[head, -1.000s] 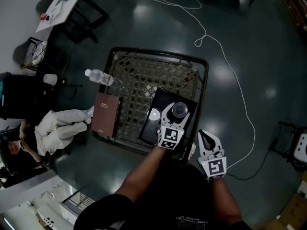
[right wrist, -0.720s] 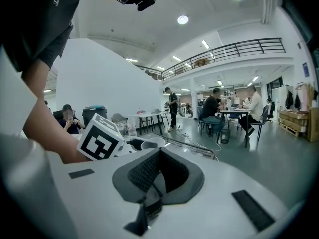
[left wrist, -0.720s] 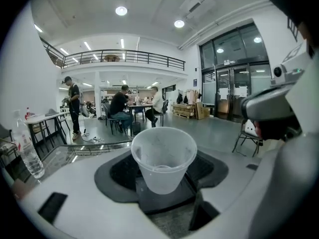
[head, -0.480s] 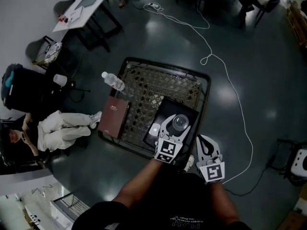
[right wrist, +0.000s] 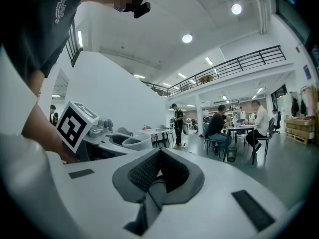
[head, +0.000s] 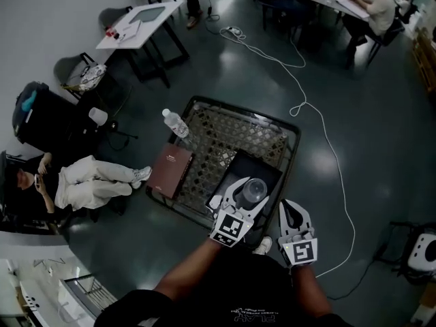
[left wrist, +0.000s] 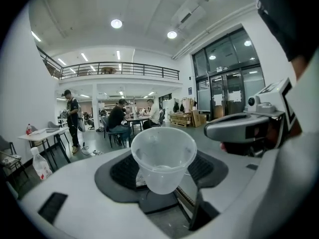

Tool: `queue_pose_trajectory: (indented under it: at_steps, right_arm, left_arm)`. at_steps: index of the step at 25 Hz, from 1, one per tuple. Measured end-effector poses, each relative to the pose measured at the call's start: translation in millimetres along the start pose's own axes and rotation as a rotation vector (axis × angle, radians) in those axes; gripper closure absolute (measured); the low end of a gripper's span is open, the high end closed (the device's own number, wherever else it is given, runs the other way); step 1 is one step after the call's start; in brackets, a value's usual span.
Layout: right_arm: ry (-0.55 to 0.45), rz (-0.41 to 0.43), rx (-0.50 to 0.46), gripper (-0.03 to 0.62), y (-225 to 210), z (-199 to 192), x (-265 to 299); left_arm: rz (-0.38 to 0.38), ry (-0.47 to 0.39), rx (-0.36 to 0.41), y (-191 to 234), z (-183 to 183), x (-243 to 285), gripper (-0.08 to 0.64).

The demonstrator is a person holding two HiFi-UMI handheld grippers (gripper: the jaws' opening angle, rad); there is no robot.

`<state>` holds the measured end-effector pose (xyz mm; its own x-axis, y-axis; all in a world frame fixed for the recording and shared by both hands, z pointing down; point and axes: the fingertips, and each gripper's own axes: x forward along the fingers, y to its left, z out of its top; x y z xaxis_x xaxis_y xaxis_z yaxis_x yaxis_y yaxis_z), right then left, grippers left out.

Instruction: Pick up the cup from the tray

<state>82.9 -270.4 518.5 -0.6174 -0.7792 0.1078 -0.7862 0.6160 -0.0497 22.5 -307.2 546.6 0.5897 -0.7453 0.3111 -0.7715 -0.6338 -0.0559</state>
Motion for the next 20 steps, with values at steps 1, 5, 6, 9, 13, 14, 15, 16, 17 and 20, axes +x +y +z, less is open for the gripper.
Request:
queue_pose_trajectory:
  at_steps: [1,5,6,9,13,14,15,16,17,20]
  right_arm:
    - [-0.001,0.005,-0.008,0.584,2.2,6.8,0.4]
    - [-0.013,0.014,-0.034,0.584,7.0,25.0,0.1]
    - [-0.021,0.016,-0.047,0.584,7.5,27.4,-0.1]
    - [-0.064,0.018,-0.077,0.584,7.3,37.1,-1.4]
    - [-0.069,0.016,-0.103,0.584,5.1,46.6,-4.6]
    - [-0.047,0.015,-0.111,0.584,5.9,49.5,-5.0]
    - [-0.017,0.019,-0.118,0.584,8.1,53.4,-4.8]
    - [0.004,0.026,-0.121,0.584,11.2,56.9,-4.2]
    - [0.008,0.035,-0.121,0.584,13.8,58.5,-3.5]
    - [-0.018,0.055,-0.118,0.584,16.4,55.5,-2.6]
  left_arm:
    - [-0.001,-0.009,-0.004,-1.0,4.9,-4.8,0.264]
    - [-0.009,-0.03,-0.004,-8.4,19.5,-20.2,0.264]
    - [-0.008,-0.032,0.002,-10.0,21.7,-23.4,0.264]
    - [-0.002,-0.039,0.016,-11.2,29.2,-30.5,0.264]
    - [0.019,-0.056,0.044,-10.7,39.2,-35.3,0.264]
    - [0.024,-0.058,0.051,-11.2,41.0,-36.8,0.264]
    - [0.028,-0.059,0.054,-11.5,42.0,-38.5,0.264]
    - [0.032,-0.058,0.054,-11.7,42.3,-40.3,0.264]
    - [0.035,-0.058,0.054,-12.2,42.0,-41.9,0.264]
    - [0.042,-0.055,0.053,-15.1,40.3,-45.5,0.264]
